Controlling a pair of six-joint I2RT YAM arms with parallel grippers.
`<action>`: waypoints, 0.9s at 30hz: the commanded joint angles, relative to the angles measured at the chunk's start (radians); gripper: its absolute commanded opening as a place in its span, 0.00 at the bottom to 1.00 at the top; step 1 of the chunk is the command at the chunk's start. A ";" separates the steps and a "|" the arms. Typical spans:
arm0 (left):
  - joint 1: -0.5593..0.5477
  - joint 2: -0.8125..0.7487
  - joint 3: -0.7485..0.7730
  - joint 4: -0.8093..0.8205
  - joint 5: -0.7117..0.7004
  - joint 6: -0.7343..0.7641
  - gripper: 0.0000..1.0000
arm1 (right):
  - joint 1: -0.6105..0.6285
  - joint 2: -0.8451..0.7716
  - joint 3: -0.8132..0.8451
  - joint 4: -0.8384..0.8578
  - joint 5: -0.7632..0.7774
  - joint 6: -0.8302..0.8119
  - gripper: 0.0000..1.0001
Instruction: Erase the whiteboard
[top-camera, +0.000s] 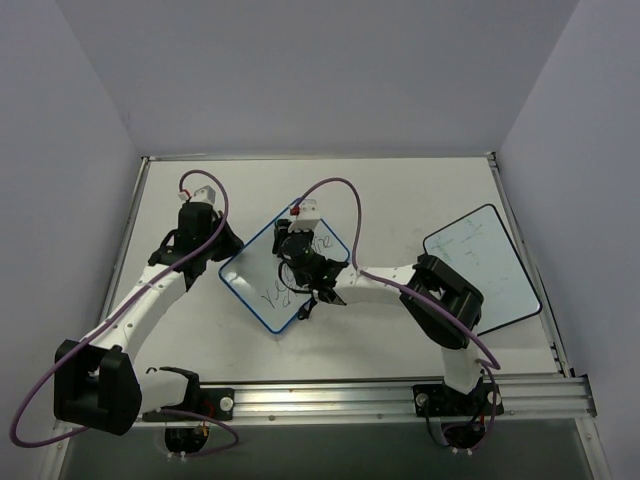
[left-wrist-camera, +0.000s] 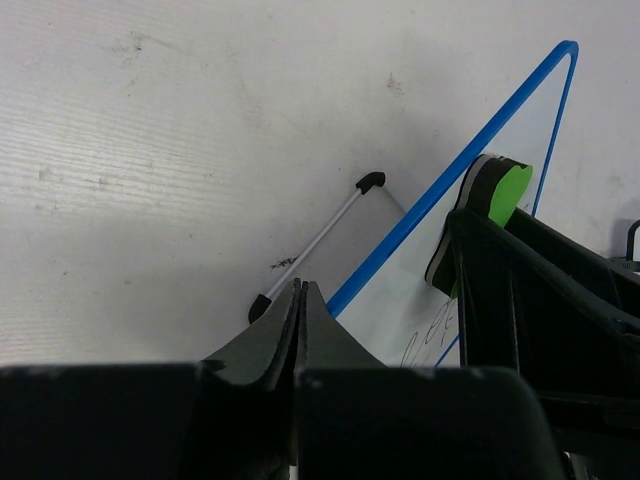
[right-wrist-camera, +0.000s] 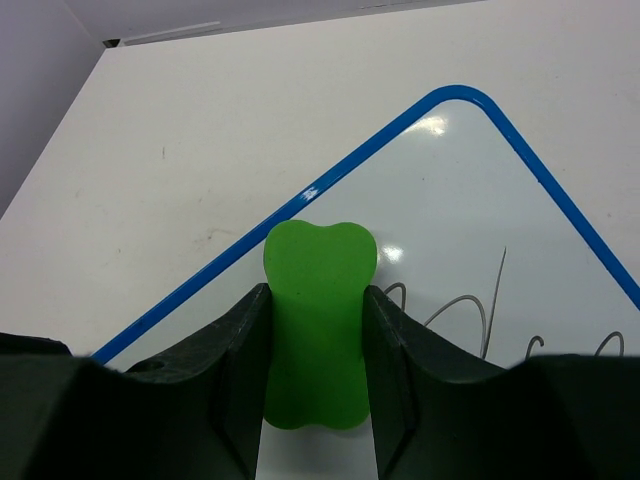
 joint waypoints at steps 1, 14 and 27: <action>-0.020 -0.006 0.037 -0.020 0.039 0.008 0.02 | 0.043 0.022 -0.010 -0.132 0.026 -0.027 0.00; -0.025 -0.014 0.032 -0.023 0.032 0.012 0.02 | 0.008 0.007 -0.051 -0.123 0.015 -0.001 0.00; -0.026 -0.019 0.032 -0.027 0.030 0.015 0.02 | -0.121 -0.042 -0.102 -0.141 -0.008 -0.016 0.00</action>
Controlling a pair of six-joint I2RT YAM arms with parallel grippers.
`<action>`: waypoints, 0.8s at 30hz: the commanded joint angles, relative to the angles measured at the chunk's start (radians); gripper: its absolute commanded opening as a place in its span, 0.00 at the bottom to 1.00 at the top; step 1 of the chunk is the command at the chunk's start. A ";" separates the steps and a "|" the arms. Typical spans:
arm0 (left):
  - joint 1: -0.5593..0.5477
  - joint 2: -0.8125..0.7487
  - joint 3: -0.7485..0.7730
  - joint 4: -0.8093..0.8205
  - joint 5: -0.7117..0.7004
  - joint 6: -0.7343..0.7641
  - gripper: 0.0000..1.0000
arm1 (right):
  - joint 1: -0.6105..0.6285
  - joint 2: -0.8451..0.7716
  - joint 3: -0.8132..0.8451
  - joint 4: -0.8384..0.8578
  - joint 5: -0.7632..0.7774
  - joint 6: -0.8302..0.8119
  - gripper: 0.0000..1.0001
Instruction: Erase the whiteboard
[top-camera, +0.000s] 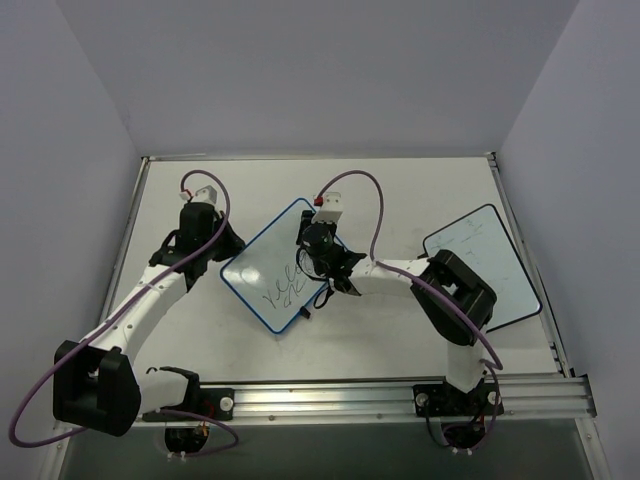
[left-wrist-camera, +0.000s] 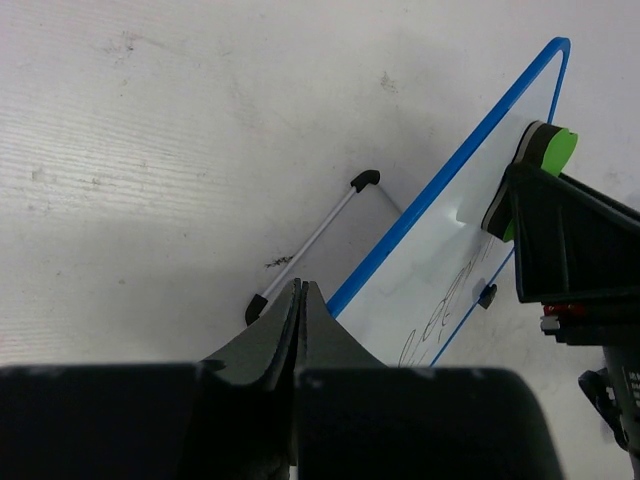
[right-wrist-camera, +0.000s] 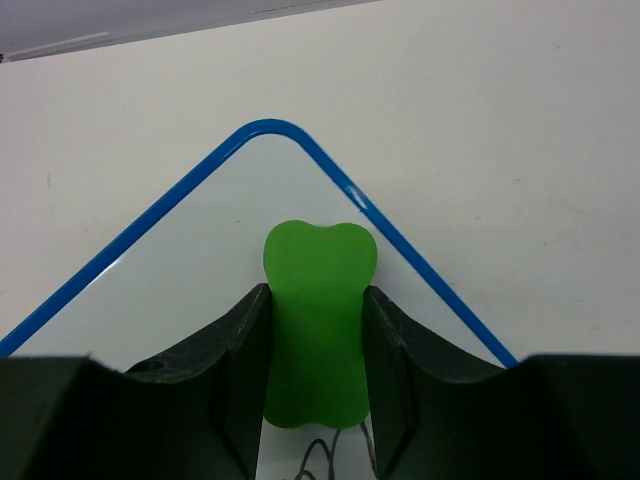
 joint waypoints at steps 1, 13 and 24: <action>-0.013 -0.014 0.032 -0.026 0.041 0.013 0.02 | -0.019 0.003 -0.025 -0.110 -0.017 -0.017 0.00; -0.013 -0.009 0.029 -0.021 0.039 0.013 0.02 | 0.064 0.018 0.019 -0.112 -0.034 -0.034 0.00; -0.019 -0.014 0.032 -0.026 0.036 0.015 0.02 | 0.095 0.047 0.107 -0.145 -0.102 -0.018 0.00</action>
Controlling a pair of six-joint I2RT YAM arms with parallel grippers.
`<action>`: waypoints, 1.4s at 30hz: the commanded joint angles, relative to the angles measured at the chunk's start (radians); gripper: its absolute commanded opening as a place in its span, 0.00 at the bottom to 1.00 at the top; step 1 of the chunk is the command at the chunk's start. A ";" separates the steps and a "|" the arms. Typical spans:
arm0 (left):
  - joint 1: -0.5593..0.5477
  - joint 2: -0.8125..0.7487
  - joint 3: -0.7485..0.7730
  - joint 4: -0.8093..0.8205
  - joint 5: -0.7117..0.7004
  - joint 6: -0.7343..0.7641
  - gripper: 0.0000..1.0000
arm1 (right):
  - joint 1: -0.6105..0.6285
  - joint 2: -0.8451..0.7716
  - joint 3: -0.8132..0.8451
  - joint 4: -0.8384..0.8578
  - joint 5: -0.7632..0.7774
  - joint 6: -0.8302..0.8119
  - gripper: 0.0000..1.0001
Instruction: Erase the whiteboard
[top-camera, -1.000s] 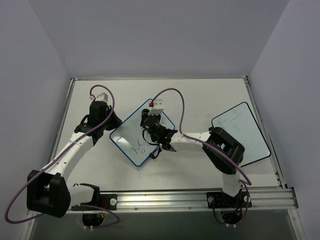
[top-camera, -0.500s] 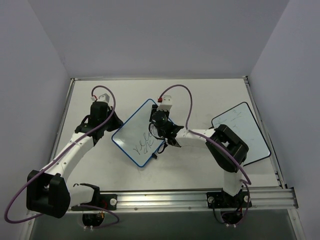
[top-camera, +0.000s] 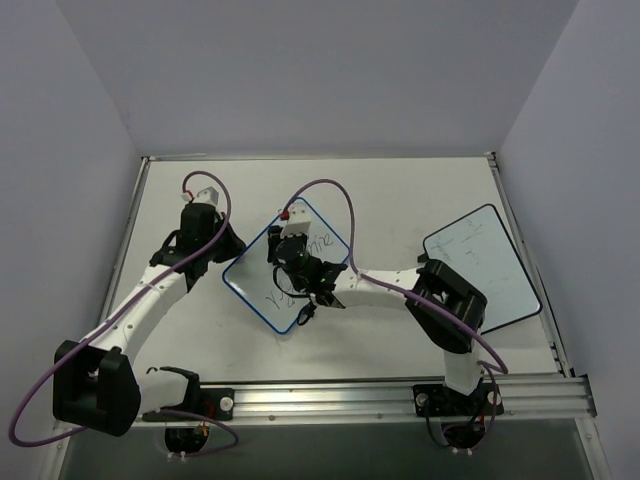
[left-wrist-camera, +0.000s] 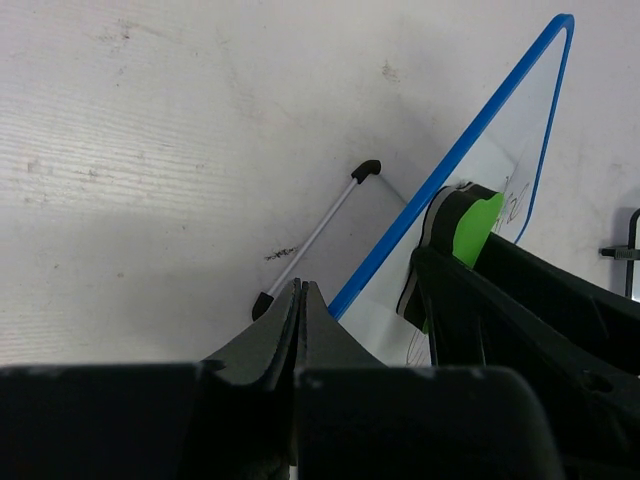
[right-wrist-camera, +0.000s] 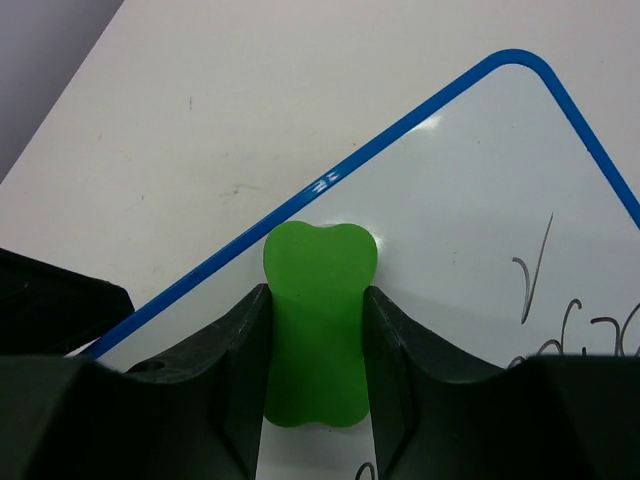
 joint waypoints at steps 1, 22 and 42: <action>-0.013 -0.014 0.032 -0.010 0.024 0.014 0.02 | -0.058 0.036 0.006 -0.079 -0.087 0.025 0.00; -0.016 -0.005 0.038 -0.006 0.026 0.012 0.02 | -0.236 0.009 -0.104 -0.122 -0.090 0.069 0.00; -0.028 0.009 0.041 0.000 0.026 0.009 0.02 | -0.117 -0.036 -0.063 -0.100 -0.206 0.057 0.00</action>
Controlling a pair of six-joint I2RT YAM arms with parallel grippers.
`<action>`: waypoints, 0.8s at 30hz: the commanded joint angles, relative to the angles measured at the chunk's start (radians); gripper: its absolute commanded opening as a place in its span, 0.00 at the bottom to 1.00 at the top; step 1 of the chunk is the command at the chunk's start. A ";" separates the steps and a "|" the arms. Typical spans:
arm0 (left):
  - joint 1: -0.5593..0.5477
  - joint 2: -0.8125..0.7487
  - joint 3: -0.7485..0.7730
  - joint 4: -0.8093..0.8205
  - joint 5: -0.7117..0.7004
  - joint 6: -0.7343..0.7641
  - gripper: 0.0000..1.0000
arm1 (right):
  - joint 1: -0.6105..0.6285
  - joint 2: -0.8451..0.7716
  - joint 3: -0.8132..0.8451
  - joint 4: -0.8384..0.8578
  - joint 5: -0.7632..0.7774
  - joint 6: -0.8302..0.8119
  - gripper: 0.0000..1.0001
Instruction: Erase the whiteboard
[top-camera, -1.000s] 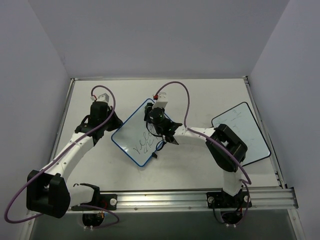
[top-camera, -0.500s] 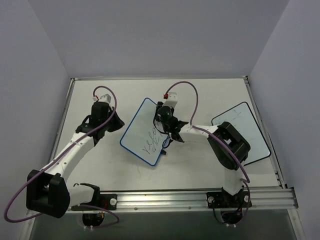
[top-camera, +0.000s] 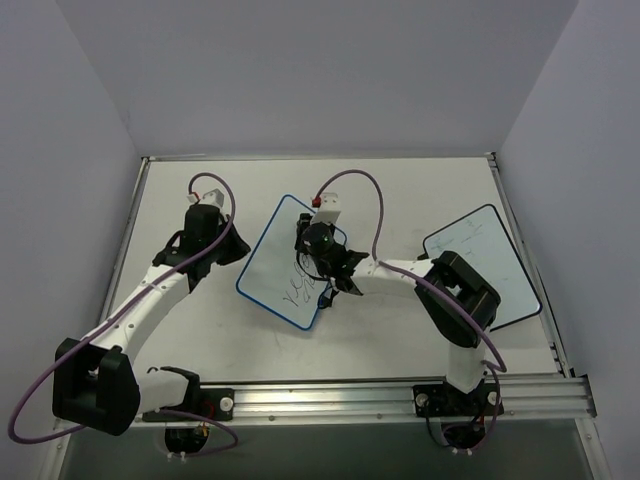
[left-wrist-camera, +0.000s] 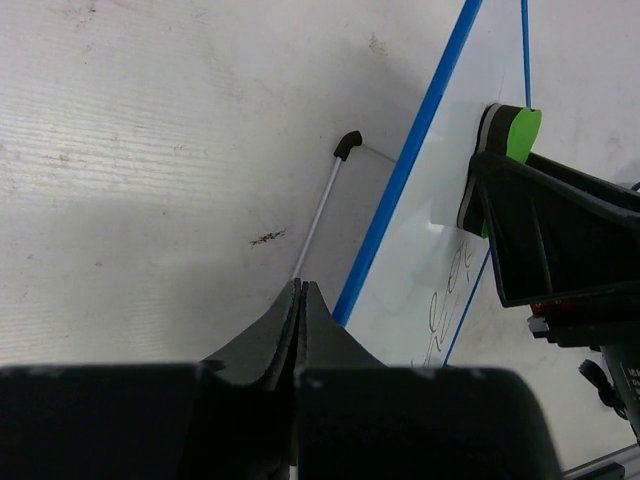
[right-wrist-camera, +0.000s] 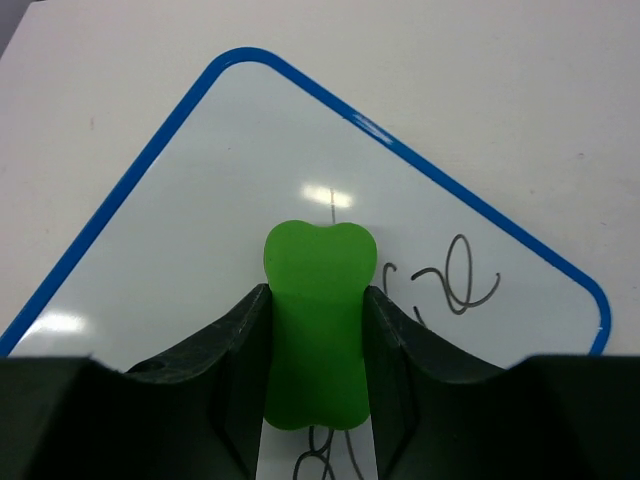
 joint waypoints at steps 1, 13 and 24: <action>-0.008 0.001 0.041 0.008 0.011 0.008 0.02 | 0.036 0.006 0.043 -0.097 -0.148 -0.008 0.00; -0.018 0.010 0.049 0.017 0.023 0.008 0.02 | -0.045 0.030 0.126 -0.233 -0.168 0.021 0.00; -0.034 0.022 0.060 0.017 0.021 0.011 0.02 | -0.137 0.041 0.095 -0.264 -0.199 0.075 0.00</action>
